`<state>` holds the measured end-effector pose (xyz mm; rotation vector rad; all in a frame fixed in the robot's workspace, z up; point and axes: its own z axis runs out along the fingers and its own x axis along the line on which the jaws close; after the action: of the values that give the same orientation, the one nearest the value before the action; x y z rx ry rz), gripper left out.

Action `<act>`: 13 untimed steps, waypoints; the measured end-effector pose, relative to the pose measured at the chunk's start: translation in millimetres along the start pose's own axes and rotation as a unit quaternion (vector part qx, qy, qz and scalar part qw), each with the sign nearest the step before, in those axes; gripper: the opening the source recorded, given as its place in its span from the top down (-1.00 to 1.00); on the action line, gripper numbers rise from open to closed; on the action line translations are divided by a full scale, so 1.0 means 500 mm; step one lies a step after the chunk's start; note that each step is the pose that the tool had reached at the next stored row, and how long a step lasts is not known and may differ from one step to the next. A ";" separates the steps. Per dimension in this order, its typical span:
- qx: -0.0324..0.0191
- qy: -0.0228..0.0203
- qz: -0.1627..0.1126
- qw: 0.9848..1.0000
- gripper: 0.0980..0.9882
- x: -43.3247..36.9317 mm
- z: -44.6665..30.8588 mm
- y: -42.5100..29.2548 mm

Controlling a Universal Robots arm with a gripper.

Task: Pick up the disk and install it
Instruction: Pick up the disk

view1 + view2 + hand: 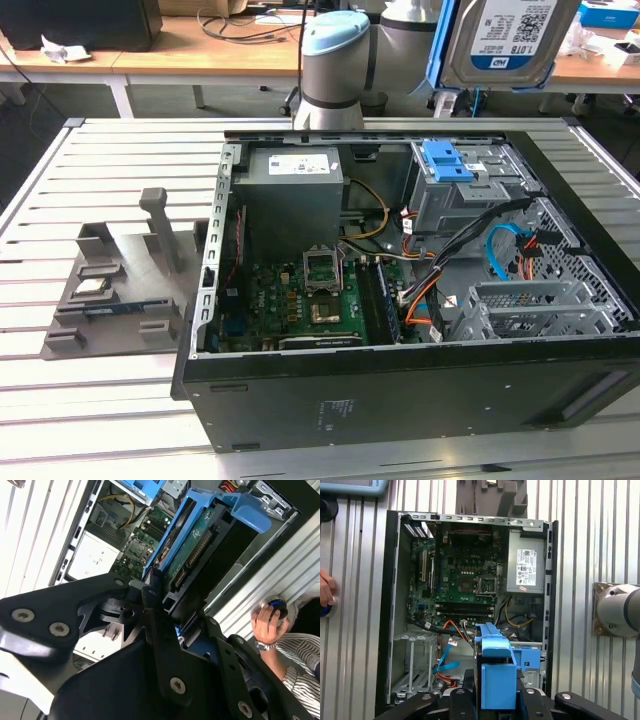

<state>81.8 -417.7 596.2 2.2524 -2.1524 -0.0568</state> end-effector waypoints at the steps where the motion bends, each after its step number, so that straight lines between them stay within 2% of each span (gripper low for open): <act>1: 0.000 0.000 0.000 1.000 0.39 0.002 0.000 0.000; 13: 0.000 0.003 0.000 1.000 0.39 0.037 0.000 0.002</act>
<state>81.8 -436.1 596.1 2.2493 -2.1497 -0.0504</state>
